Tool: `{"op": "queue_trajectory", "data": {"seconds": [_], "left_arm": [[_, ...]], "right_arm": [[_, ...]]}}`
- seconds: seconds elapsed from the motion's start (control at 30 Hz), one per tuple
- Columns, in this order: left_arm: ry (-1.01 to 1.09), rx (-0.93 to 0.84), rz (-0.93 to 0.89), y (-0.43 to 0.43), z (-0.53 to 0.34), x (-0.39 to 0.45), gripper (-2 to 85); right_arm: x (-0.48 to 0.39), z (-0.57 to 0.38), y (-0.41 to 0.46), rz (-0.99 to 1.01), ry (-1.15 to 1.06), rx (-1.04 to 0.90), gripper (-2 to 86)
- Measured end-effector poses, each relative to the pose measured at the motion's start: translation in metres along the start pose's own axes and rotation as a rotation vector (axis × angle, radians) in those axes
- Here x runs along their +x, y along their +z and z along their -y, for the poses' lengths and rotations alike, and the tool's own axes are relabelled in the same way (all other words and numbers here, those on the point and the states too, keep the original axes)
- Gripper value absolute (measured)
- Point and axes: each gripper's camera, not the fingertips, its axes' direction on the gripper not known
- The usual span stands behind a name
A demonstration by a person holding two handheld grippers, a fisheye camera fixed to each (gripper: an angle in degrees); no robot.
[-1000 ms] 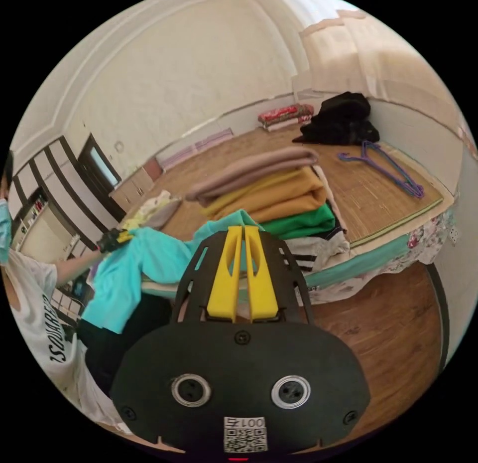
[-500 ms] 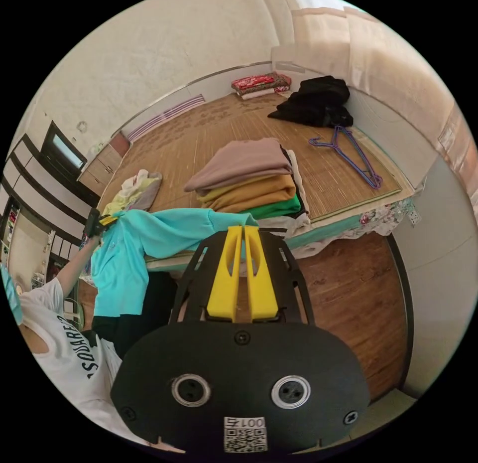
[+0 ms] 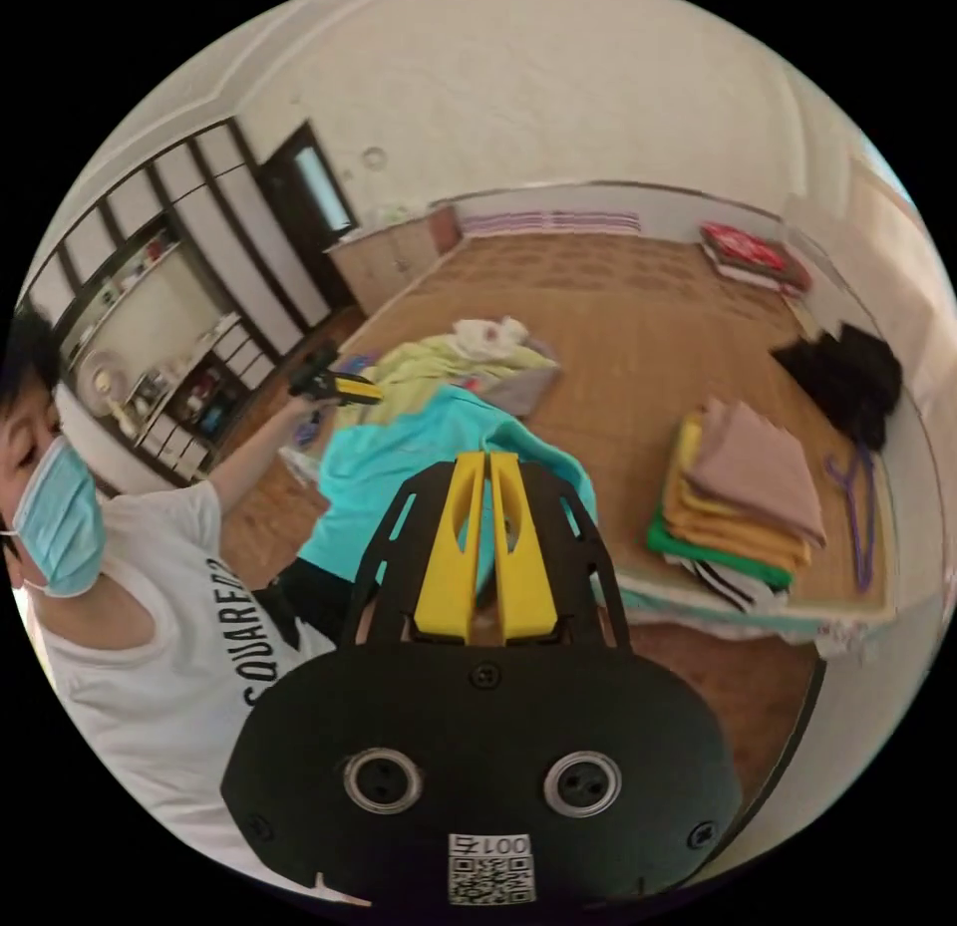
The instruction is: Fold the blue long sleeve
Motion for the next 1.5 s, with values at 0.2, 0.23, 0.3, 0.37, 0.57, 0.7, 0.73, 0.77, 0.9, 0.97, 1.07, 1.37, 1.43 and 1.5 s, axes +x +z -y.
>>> {"op": "queue_trajectory", "data": {"seconds": [0.2, 0.23, 0.3, 0.37, 0.57, 0.7, 0.73, 0.77, 0.9, 0.97, 1.07, 1.37, 1.43, 1.5], "left_arm": [[-0.114, 0.129, -0.291, -0.002, -0.14, -0.007, -0.6], [-0.132, 0.157, -0.369, 0.003, -0.169, -0.002, -0.8], [-0.15, 0.178, -0.454, 0.013, -0.21, 0.009, -0.6], [-0.134, 0.173, -0.492, 0.021, -0.249, 0.031, 0.3], [0.006, 0.148, -0.426, 0.014, -0.258, 0.079, 3.5], [0.099, 0.182, -0.414, 0.013, -0.218, 0.091, 4.3], [0.114, 0.181, -0.417, 0.018, -0.201, 0.093, 4.5], [0.133, 0.168, -0.418, 0.025, -0.184, 0.096, 4.5], [0.187, 0.063, -0.324, 0.052, -0.143, 0.112, 1.3], [0.235, -0.027, -0.27, 0.069, -0.129, 0.128, -0.4], [0.256, -0.067, -0.227, 0.066, -0.128, 0.137, -0.8], [0.197, 0.064, -0.132, -0.008, -0.05, 0.086, 1.3], [0.21, 0.147, -0.182, -0.008, -0.002, 0.085, 3.7], [0.243, 0.174, -0.209, 0.003, 0.051, 0.091, 6.1]], "right_arm": [[-0.191, 0.045, 0.088, 0.283, -0.403, -0.103, 1.3], [-0.223, 0.036, 0.119, 0.36, -0.485, -0.188, 1.6], [-0.258, 0.015, 0.165, 0.474, -0.547, -0.332, 2.2], [-0.275, -0.017, 0.208, 0.52, -0.567, -0.422, 3.4], [-0.244, -0.065, 0.239, 0.2, -0.409, -0.383, 6.4], [-0.251, -0.081, 0.254, 0.059, -0.415, -0.363, 8.2], [-0.259, -0.085, 0.263, 0.012, -0.448, -0.382, 8.6], [-0.266, -0.089, 0.272, -0.065, -0.48, -0.403, 8.8], [-0.267, -0.093, 0.282, -0.123, -0.46, -0.401, 8.5], [-0.25, -0.09, 0.27, -0.042, -0.353, -0.334, 8.2], [-0.223, -0.094, 0.257, -0.105, -0.258, -0.27, 8.0], [-0.123, -0.102, 0.276, -0.372, -0.203, -0.266, 9.0], [-0.102, -0.1, 0.286, -0.34, -0.175, -0.262, 9.4], [-0.081, -0.1, 0.289, -0.265, -0.121, -0.224, 9.7]]}}
